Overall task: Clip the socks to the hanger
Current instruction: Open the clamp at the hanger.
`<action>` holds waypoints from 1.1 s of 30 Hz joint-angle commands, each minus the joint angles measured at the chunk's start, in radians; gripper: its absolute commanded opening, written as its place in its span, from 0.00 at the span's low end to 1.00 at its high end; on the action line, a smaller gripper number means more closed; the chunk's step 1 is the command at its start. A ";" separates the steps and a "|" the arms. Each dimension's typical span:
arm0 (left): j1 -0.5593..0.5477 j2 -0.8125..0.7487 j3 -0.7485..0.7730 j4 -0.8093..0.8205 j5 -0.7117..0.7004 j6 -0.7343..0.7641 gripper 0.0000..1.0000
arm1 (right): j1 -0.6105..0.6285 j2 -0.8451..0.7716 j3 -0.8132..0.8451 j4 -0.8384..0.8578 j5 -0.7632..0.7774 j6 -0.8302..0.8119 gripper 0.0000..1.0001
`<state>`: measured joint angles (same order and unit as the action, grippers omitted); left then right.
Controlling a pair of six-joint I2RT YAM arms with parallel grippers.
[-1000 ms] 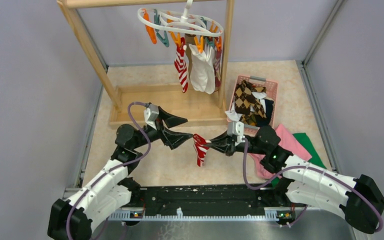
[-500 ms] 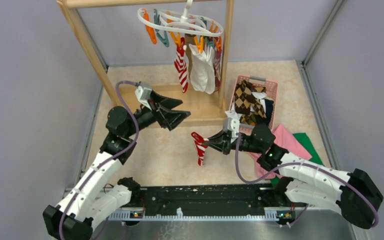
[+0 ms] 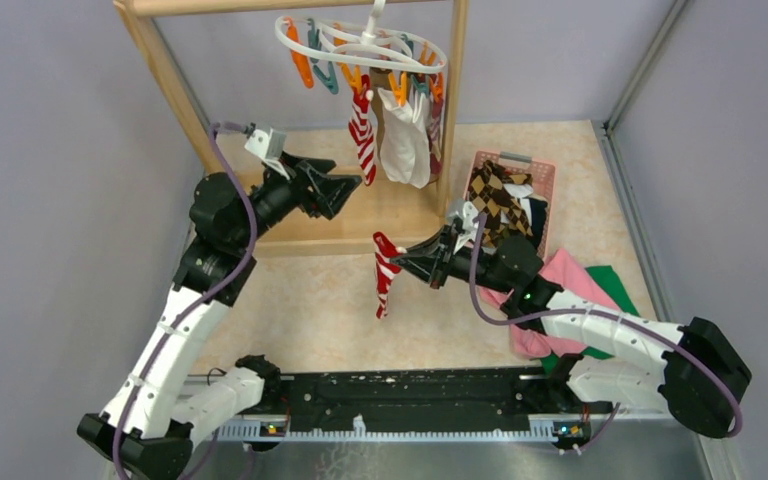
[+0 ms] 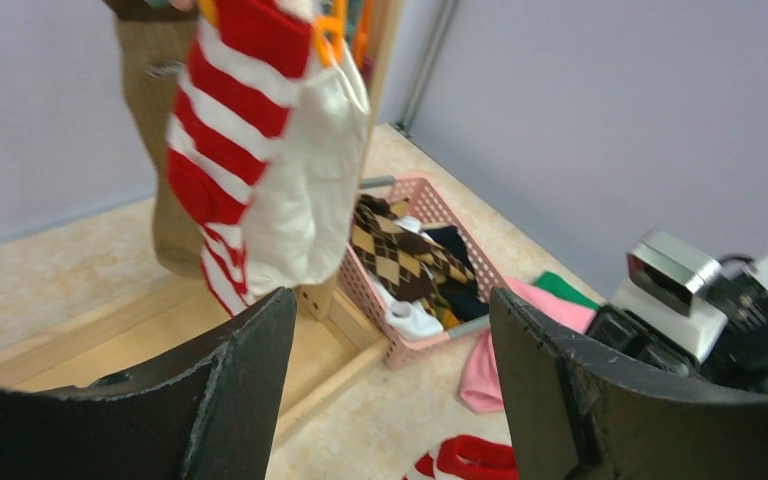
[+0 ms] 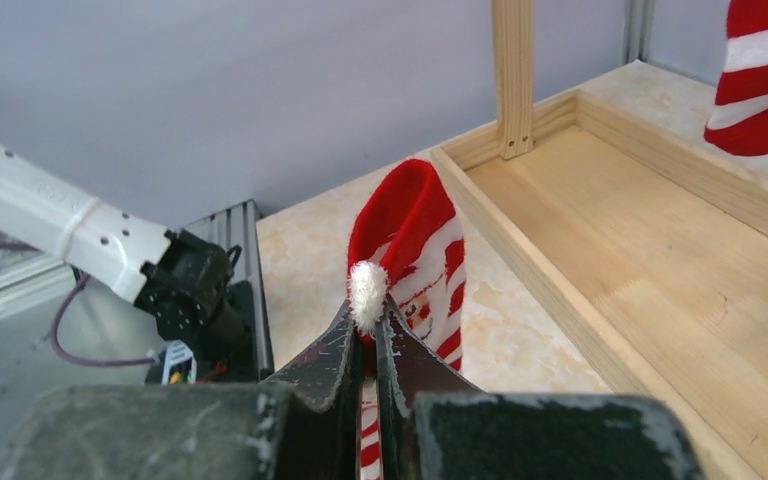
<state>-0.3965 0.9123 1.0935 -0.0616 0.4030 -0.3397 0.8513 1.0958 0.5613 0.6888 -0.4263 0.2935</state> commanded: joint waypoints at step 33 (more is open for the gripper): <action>0.186 0.316 0.355 0.132 -0.028 -0.324 0.70 | 0.038 0.007 0.049 0.082 0.242 0.142 0.00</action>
<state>-0.2104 1.1988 1.4372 0.0048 0.3977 -0.6388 0.8814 1.1076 0.6037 0.7181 -0.2008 0.4240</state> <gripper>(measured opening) 0.694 0.017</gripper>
